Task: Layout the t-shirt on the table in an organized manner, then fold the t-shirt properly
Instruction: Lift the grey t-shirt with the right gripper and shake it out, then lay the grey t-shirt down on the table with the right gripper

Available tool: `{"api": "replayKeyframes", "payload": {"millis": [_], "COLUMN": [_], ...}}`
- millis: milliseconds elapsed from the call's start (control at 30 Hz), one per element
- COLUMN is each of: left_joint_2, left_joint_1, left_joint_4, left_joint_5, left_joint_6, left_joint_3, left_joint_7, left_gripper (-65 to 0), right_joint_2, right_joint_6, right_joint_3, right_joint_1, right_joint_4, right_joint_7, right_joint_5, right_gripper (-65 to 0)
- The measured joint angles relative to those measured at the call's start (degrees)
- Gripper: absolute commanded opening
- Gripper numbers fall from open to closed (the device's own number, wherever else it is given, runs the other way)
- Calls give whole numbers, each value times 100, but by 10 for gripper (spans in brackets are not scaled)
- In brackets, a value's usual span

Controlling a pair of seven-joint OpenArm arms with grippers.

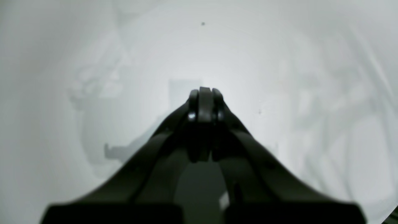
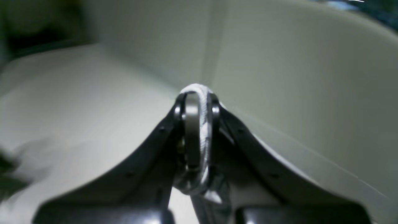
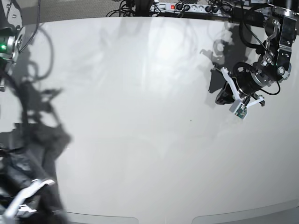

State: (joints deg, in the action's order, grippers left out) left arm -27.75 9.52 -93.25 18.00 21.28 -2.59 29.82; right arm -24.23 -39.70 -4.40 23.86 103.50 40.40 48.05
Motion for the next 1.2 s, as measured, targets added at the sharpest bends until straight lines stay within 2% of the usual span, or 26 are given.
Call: {"api": "replayKeyframes", "payload": {"millis": [133, 267, 367, 433, 500, 567, 733, 800, 867, 1000, 1133, 1200], "left_joint_2": [0, 0, 0, 2, 2, 2, 4, 2, 4, 2, 0, 2], "left_joint_1": [0, 0, 0, 2, 13, 33, 33, 33, 31, 33, 33, 31], "left_joint_4": [0, 0, 0, 0, 0, 0, 0, 0, 0, 0, 0, 0], "left_joint_5": [2, 2, 0, -2, -2, -2, 0, -2, -2, -2, -2, -2], "left_joint_6": [-2, -2, -4, -2, -4, -2, -2, -2, -2, -2, -2, -2], "left_joint_3": [0, 0, 0, 0, 0, 0, -2, -2, -2, -2, -2, -2], "left_joint_7": [-2, 0, 2, 22, 26, 24, 2, 0, -2, 2, 2, 2], "left_gripper": [-650, -650, -650, -650, -650, -650, -650, -650, -650, -650, -650, -650], "right_joint_2": [455, 1224, 1692, 1766, 1707, 1480, 581, 195, -22, -83, -31, 28], "right_joint_6": [2, -44, -70, 90, 149, 146, 127, -13, -20, -26, -37, -17], "right_joint_3": [1325, 2623, 2942, 2756, 2269, 1624, 39, -363, -597, -599, -555, -525], "right_joint_1": [-2, 168, 481, 702, 791, 756, 544, 476, 343, -15, -341, -385], "right_joint_4": [-2, -4, -7, 0, 11, 4, -4, -17, -48, -190, -332, -341], "right_joint_7": [20, 72, 24, -92, -109, -20, 52, 59, 271, 953, 914, 918], "right_joint_5": [-267, -1246, -1580, -1615, -1731, -1749, -1366, -1108, -942, -898, -778, -17], "right_gripper": [-650, -650, -650, -650, -650, -650, -650, -650, -650, -650, -650, -650]}}
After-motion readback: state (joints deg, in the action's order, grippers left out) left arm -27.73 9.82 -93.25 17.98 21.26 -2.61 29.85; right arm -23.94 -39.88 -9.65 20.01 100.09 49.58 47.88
